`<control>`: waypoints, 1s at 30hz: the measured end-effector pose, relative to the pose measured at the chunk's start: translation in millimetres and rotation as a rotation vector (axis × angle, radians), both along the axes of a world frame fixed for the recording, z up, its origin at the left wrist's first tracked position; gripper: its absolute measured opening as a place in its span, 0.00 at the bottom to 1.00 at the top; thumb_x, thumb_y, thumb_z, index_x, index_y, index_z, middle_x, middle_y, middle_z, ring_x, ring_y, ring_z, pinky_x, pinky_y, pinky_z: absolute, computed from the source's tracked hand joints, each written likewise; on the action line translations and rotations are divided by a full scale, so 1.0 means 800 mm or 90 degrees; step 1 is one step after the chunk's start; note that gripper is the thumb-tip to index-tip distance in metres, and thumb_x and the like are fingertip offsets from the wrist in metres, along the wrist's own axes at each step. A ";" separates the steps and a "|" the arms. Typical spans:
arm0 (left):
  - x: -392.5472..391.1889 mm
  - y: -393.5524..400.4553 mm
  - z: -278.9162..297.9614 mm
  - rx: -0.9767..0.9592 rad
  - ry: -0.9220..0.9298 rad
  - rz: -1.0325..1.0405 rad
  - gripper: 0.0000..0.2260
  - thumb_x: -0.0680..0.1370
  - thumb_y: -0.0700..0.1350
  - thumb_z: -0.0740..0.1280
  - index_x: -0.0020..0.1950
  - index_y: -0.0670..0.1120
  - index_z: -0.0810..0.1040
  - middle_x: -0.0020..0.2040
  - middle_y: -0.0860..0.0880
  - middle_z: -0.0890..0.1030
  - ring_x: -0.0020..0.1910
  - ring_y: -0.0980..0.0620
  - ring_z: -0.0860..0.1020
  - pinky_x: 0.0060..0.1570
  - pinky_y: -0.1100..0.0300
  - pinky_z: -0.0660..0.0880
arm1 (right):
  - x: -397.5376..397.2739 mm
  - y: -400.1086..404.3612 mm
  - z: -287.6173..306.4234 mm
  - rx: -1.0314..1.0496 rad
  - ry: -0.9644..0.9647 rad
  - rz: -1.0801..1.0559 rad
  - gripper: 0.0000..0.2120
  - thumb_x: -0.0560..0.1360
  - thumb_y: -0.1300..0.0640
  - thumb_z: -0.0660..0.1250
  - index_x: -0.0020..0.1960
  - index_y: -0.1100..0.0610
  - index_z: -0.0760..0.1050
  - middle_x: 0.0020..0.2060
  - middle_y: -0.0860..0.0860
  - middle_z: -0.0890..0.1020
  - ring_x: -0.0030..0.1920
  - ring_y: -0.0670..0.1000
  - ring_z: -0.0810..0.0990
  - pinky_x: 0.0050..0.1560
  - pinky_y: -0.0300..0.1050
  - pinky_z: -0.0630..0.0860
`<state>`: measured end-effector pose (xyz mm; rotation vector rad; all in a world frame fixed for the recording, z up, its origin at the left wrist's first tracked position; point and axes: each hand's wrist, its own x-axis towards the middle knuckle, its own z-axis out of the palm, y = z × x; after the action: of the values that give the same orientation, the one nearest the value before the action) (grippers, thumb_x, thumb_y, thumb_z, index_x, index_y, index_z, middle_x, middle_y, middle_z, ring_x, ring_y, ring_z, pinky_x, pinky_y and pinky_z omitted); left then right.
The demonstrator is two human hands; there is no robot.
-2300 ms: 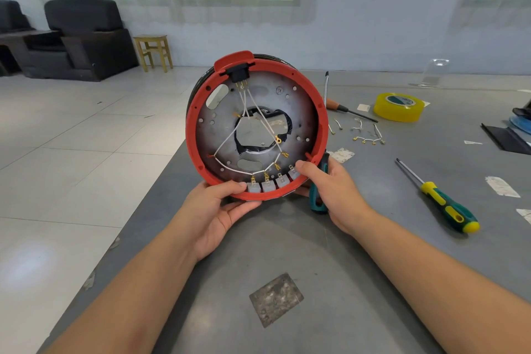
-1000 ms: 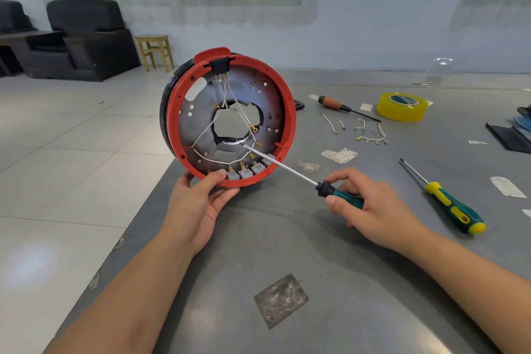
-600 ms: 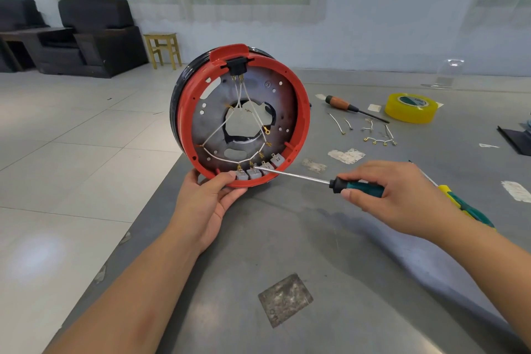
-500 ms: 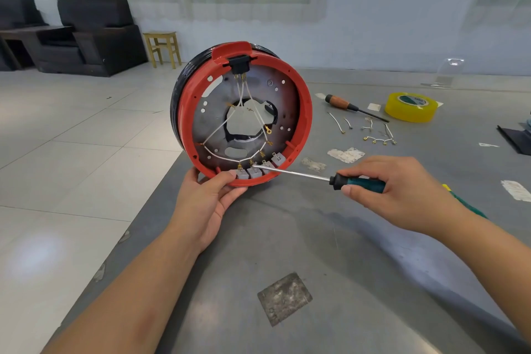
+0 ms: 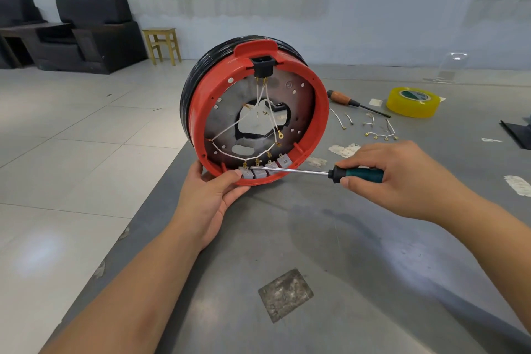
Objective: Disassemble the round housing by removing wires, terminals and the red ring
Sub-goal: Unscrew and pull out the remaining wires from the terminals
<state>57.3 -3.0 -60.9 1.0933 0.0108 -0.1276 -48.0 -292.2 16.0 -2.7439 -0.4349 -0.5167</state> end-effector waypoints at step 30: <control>0.002 -0.003 -0.001 -0.005 0.018 0.010 0.17 0.77 0.29 0.69 0.62 0.43 0.74 0.56 0.39 0.86 0.52 0.40 0.87 0.50 0.50 0.85 | -0.003 0.021 -0.021 0.064 0.053 -0.056 0.08 0.77 0.48 0.71 0.54 0.44 0.85 0.43 0.38 0.84 0.48 0.40 0.79 0.47 0.37 0.78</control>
<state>58.6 -5.5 -61.4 1.0832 0.0440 -0.1289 -50.7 -275.8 -1.1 -2.6849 -0.2627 -0.4320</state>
